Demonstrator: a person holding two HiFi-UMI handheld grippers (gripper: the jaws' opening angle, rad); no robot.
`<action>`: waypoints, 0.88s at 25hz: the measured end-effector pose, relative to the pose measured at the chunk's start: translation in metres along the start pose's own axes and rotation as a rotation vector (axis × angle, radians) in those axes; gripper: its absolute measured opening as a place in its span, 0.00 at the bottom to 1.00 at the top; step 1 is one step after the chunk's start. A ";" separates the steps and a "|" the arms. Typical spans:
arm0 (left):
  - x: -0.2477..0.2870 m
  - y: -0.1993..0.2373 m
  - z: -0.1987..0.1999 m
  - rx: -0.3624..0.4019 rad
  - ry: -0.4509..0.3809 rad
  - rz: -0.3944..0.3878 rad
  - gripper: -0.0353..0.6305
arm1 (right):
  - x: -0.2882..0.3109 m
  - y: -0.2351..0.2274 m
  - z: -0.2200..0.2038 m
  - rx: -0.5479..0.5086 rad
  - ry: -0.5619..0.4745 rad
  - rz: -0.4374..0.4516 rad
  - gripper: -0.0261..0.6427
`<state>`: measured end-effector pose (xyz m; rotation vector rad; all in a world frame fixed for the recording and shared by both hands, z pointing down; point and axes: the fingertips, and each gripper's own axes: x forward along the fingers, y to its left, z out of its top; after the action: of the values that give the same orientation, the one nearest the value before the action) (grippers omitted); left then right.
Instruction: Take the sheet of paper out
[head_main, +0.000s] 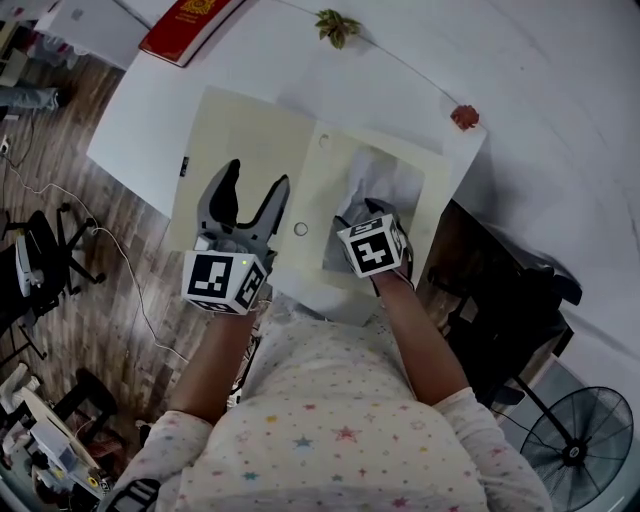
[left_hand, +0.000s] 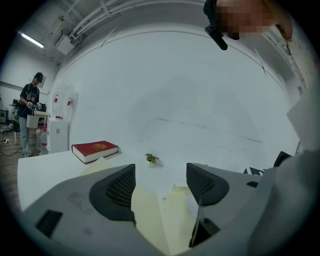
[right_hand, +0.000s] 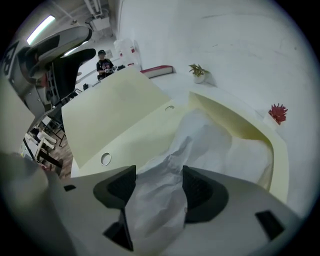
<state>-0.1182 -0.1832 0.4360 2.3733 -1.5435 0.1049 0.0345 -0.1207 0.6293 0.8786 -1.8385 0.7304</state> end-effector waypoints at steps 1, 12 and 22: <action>-0.001 0.000 0.000 0.000 -0.001 0.001 0.50 | 0.001 -0.001 0.000 0.001 -0.003 -0.003 0.47; -0.008 0.005 -0.001 -0.003 0.003 0.011 0.50 | 0.003 -0.006 0.003 0.002 -0.045 -0.038 0.42; -0.016 0.008 0.003 0.002 -0.007 0.018 0.50 | 0.002 -0.013 0.005 0.030 -0.070 -0.046 0.28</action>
<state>-0.1326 -0.1731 0.4310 2.3640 -1.5690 0.1020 0.0418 -0.1322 0.6305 0.9734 -1.8668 0.7083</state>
